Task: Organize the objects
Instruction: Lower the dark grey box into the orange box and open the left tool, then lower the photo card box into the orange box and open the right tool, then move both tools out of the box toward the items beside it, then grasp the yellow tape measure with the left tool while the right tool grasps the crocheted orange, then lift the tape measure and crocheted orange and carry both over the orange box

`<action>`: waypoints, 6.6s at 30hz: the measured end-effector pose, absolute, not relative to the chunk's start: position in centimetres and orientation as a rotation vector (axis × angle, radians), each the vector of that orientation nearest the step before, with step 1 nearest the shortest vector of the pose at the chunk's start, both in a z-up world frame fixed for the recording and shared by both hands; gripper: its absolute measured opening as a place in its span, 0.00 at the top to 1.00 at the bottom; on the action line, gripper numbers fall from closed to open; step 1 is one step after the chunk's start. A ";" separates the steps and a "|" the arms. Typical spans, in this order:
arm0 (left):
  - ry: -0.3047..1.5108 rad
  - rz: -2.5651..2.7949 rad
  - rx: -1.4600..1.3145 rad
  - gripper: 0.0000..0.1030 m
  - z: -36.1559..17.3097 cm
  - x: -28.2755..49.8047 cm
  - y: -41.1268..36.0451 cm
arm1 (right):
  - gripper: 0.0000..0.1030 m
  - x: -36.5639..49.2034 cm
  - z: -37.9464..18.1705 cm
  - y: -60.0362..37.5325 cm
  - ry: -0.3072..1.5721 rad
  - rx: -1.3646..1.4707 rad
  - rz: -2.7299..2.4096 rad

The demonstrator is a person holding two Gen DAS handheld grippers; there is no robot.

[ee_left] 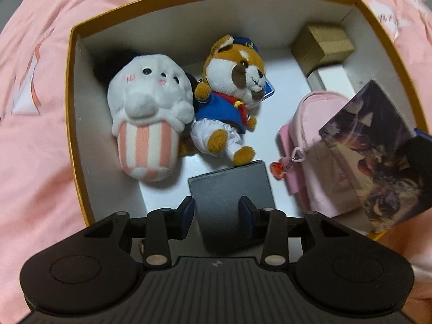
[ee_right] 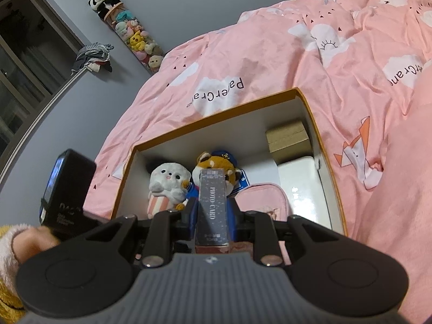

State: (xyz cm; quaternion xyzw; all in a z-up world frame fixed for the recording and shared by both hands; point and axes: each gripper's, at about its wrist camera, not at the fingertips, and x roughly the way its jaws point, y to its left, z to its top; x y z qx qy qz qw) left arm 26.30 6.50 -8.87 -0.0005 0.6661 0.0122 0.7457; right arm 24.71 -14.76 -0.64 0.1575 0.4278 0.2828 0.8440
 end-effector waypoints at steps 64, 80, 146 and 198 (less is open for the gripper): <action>1.003 0.132 -0.646 0.77 -4.3 17.4 18.2 | 0.65 25.4 -7.2 0.8 1.348 0.066 0.765; 0.993 0.133 -0.660 0.77 -4.5 16.9 18.2 | 0.94 25.1 -7.9 2.4 1.227 -0.092 0.758; 1.076 -0.439 0.187 0.44 -14.0 15.8 -6.2 | 0.57 19.7 -8.3 -19.1 0.885 -0.314 0.564; 0.911 -0.310 -0.285 0.44 0.4 19.7 4.2 | 0.53 19.9 4.1 -17.7 0.702 -0.132 0.721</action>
